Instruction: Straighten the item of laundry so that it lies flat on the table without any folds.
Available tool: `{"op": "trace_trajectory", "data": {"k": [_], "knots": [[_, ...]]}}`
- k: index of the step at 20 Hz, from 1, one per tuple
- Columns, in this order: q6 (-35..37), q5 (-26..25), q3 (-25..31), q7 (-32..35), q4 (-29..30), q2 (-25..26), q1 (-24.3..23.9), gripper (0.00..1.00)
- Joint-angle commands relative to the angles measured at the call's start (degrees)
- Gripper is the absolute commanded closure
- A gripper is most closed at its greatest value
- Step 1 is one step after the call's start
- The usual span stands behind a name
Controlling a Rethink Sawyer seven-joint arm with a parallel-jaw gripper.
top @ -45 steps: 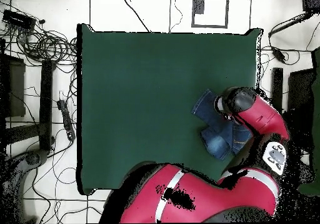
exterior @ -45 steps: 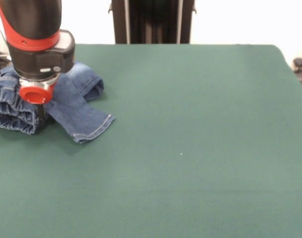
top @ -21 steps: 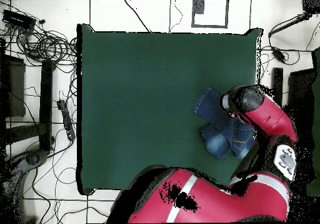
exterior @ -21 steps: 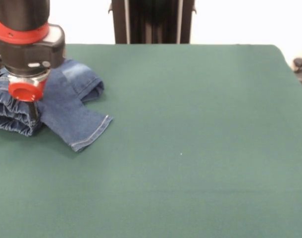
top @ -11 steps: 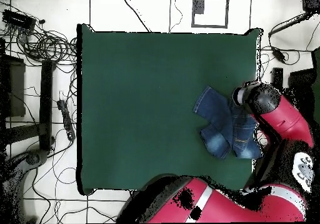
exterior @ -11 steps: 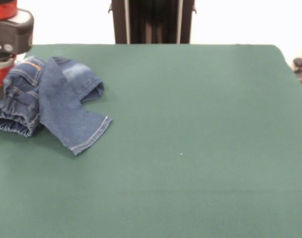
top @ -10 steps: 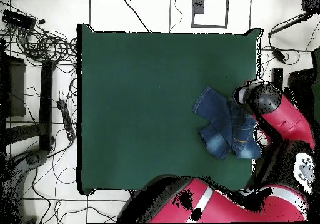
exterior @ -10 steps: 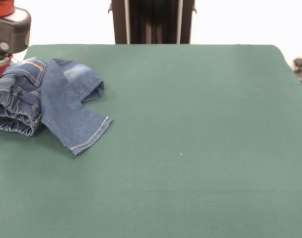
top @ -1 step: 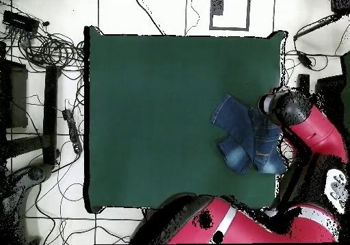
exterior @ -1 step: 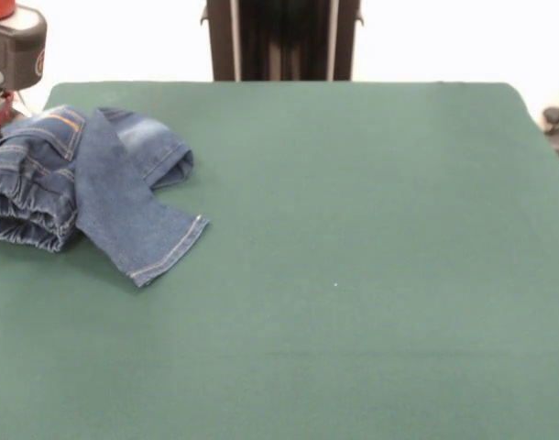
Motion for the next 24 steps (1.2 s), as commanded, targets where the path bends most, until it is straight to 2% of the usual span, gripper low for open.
{"op": "trace_trajectory", "data": {"k": [1, 10, 16, 24], "knots": [[8.4, -0.7, 9.4, 2.0, 0.6, 4.2, 0.8, 0.0], [10.5, -1.3, 9.1, 1.8, -0.2, 5.2, 1.0, 0.0], [14.2, -2.6, 6.6, 2.5, -2.6, 7.1, 1.7, 0.0], [13.3, -2.6, 7.5, 1.8, -3.7, 9.0, 0.9, 0.0]]}}
